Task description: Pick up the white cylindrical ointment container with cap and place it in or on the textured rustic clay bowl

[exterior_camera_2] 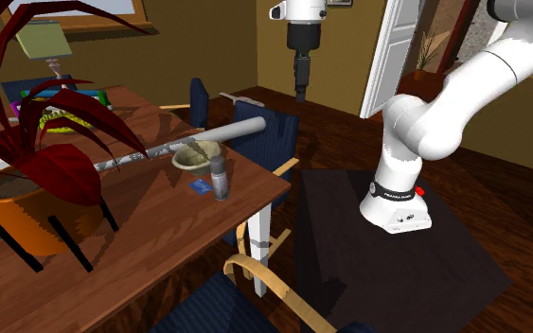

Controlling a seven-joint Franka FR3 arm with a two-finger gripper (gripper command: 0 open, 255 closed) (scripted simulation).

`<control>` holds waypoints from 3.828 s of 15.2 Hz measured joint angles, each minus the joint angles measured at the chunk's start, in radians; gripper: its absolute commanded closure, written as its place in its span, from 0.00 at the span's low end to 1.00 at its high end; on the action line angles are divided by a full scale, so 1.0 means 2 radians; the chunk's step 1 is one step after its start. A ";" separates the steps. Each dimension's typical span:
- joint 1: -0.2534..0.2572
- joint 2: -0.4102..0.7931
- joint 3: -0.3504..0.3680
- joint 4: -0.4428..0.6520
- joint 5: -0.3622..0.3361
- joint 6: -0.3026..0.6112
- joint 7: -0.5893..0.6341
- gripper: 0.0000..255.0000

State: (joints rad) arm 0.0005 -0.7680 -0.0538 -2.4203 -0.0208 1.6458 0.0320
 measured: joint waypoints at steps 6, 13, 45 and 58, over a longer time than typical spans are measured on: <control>0.003 0.064 0.004 0.002 0.002 0.061 0.008 0.00; 0.005 0.191 0.007 0.025 0.004 0.166 0.019 0.00; 0.006 0.460 0.010 0.137 0.004 0.325 0.036 1.00; -0.014 0.411 0.000 -0.022 -0.108 0.497 -0.198 0.00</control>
State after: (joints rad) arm -0.0269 0.0548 -0.0531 -2.4645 -0.2360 2.6392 -0.3643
